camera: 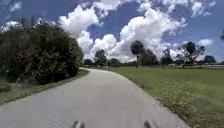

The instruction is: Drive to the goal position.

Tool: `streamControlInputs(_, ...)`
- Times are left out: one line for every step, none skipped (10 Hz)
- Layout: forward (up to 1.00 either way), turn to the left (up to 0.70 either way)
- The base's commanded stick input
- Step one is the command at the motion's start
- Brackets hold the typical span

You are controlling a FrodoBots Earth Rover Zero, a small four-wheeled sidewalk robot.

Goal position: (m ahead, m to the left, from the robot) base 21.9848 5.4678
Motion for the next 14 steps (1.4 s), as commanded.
streamControlInputs(0.50, 0.00)
streamControlInputs(0.50, 0.00)
streamControlInputs(0.50, 0.00)
streamControlInputs(0.50, 0.00)
streamControlInputs(0.50, 0.00)
streamControlInputs(0.50, 0.00)
streamControlInputs(0.50, 0.00)
streamControlInputs(0.50, 0.00)
streamControlInputs(0.50, 0.00)
streamControlInputs(0.50, 0.00)
streamControlInputs(0.50, 0.00)
streamControlInputs(0.50, 0.00)
streamControlInputs(0.50, 0.00)
streamControlInputs(0.50, -0.01)
